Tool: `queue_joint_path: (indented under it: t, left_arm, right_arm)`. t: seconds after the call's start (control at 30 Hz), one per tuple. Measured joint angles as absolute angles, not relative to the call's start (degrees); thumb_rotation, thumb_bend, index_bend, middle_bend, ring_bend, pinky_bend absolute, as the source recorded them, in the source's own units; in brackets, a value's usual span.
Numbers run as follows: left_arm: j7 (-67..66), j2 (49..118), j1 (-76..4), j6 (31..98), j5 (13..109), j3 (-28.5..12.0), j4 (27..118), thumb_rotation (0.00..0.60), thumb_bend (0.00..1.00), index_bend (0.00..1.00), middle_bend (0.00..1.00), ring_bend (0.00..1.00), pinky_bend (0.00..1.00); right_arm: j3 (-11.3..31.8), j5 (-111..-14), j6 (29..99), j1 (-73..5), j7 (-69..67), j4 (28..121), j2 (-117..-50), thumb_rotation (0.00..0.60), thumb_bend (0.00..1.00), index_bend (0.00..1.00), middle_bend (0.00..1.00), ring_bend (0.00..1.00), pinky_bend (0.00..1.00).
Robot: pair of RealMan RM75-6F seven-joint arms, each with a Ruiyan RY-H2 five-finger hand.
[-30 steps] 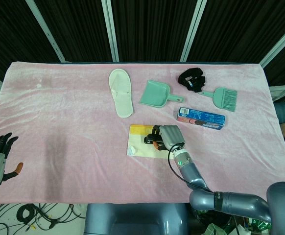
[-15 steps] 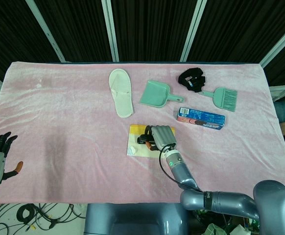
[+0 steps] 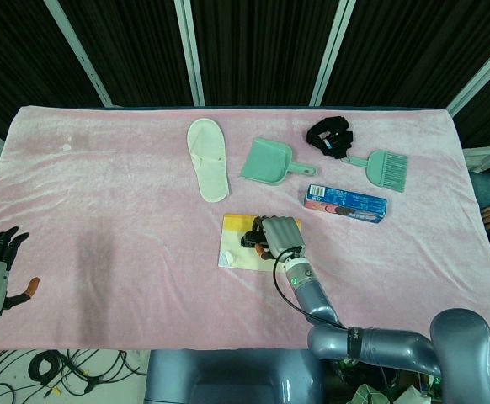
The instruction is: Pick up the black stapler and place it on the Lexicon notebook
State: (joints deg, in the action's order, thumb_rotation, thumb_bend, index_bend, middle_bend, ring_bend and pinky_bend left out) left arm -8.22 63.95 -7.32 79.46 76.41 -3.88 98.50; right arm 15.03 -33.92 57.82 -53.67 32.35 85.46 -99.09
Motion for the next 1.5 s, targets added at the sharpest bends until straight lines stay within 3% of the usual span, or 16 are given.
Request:
queue_joint_path:
  t: [0.1, 0.43, 0.7, 0.9, 1.07, 1.3, 1.5]
  left_arm:
    - [-8.33, 63.97, -7.32, 79.43, 76.40, -3.83, 98.46, 0.600, 0.32, 0.11, 0.03, 0.00, 0.00]
    - [-8.49, 63.91, -7.27, 79.52, 76.34, -3.82, 98.44, 0.600, 0.32, 0.11, 0.03, 0.00, 0.00]
    - [-8.44, 63.99, -7.13, 79.81, 76.46, -3.73, 98.32, 0.600, 0.32, 0.11, 0.03, 0.00, 0.00]
    - [-8.28, 64.35, -6.97, 80.42, 77.42, -3.52, 97.78, 0.600, 0.32, 0.11, 0.03, 0.00, 0.00]
    - [-8.66, 64.61, -6.95, 80.60, 77.68, -3.46, 97.71, 0.600, 0.32, 0.11, 0.03, 0.00, 0.00]
    - [-8.60, 64.73, -6.83, 81.25, 78.88, -3.21, 97.29, 0.600, 0.32, 0.11, 0.03, 0.00, 0.00]
    - [-8.40, 64.85, -6.61, 81.86, 80.15, -2.77, 96.93, 0.600, 0.32, 0.11, 0.03, 0.00, 0.00]
  right_arm:
    - [15.13, -33.79, 57.92, -53.63, 32.22, 85.51, -99.27, 0.600, 0.35, 0.33, 0.29, 0.34, 0.41]
    - [14.86, -32.26, 58.70, -53.70, 33.90, 86.40, -99.11, 0.600, 0.26, 0.11, 0.00, 0.05, 0.13]
    - [15.09, -33.49, 59.69, -51.61, 32.99, 96.29, -91.60, 0.600, 0.23, 0.08, 0.00, 0.04, 0.11]
    - [13.77, -40.27, 61.85, -46.78, 29.58, 105.61, -81.29, 0.600, 0.23, 0.07, 0.00, 0.04, 0.11]
    - [10.04, -49.73, 64.17, -40.68, 25.87, 110.88, -71.28, 0.600, 0.24, 0.07, 0.00, 0.04, 0.11]
    - [2.89, -65.34, 74.94, -29.15, 18.87, 110.43, -66.40, 0.600, 0.23, 0.07, 0.00, 0.04, 0.11]
    - [-2.36, -76.15, 82.45, -20.91, 7.88, 102.92, -66.01, 0.600, 0.23, 0.07, 0.00, 0.05, 0.11]
